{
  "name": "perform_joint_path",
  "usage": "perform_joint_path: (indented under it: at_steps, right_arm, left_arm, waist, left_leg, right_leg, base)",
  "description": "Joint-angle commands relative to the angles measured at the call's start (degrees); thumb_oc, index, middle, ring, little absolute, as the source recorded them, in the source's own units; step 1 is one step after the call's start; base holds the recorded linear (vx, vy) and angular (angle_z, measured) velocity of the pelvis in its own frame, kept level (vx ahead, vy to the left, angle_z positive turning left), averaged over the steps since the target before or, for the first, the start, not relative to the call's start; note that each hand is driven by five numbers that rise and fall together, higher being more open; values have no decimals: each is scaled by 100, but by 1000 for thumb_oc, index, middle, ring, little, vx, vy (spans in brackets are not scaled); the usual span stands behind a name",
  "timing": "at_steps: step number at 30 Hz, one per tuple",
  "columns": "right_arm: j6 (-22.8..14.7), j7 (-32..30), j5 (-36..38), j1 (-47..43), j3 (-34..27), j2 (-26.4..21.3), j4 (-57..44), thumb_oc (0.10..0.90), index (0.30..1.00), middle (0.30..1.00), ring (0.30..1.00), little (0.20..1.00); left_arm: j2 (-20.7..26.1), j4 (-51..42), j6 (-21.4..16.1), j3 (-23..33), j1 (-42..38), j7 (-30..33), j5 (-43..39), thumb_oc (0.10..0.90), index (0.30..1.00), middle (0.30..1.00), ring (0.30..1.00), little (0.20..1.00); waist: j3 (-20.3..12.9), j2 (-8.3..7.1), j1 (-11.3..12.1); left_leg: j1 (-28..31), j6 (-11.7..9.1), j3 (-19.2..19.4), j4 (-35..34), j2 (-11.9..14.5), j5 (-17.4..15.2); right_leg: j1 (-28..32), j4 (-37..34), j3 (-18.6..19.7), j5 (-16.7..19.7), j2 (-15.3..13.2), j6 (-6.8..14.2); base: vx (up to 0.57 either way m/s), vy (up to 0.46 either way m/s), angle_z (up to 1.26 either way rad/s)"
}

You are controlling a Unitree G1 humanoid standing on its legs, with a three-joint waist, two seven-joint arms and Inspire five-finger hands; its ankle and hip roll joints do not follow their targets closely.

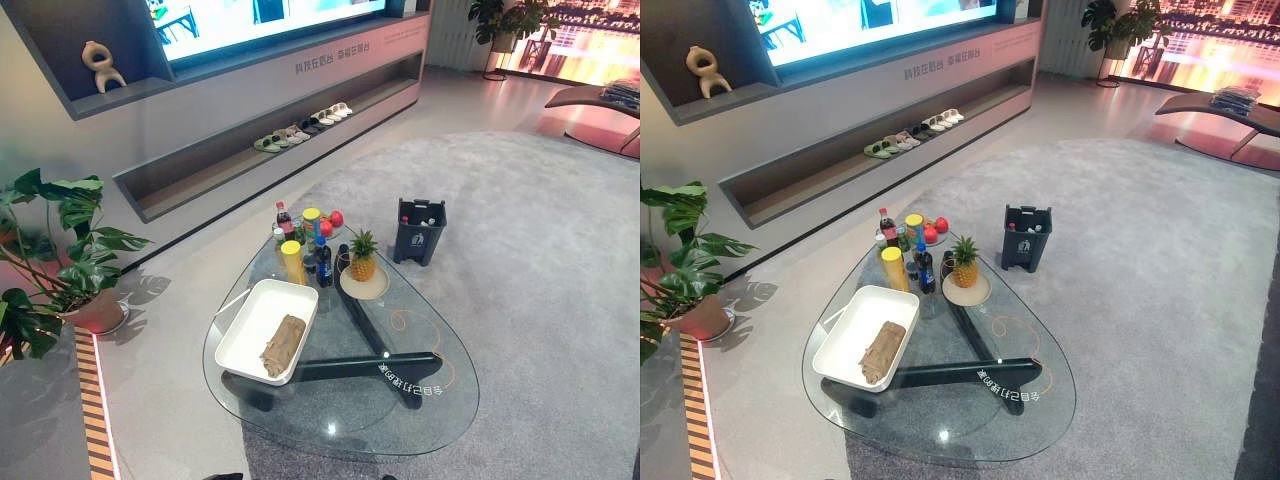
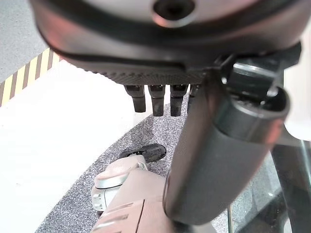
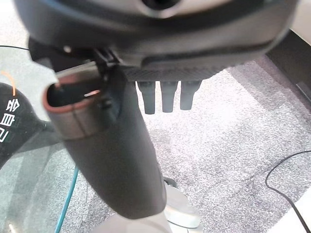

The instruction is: Wipe the table with a cloth and put it in the basket.

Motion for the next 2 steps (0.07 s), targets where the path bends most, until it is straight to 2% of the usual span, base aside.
perform_joint_path:
  at_steps: [1,2]
  right_arm:
    - [-43,-93,-132,-430,271,-68,250,800,900,900,900,900]
    - [-32,-97,-142,-438,283,-51,254,800,900,900,900,900]
  left_arm:
    - [77,255,-135,2,-502,141,67,800,900,900,900,900]
    - [64,242,-142,-5,-498,152,71,800,900,900,900,900]
  waist:
    - [269,-166,-75]
    - [265,-163,-73]
  left_leg:
    - [70,150,7,30,-349,-383]
    - [83,153,3,30,-346,-392]
  right_leg:
    - [288,91,-156,-237,69,143]
    - [294,98,-160,-245,69,142]
  base:
    - [0,0,0]
    - [0,0,0]
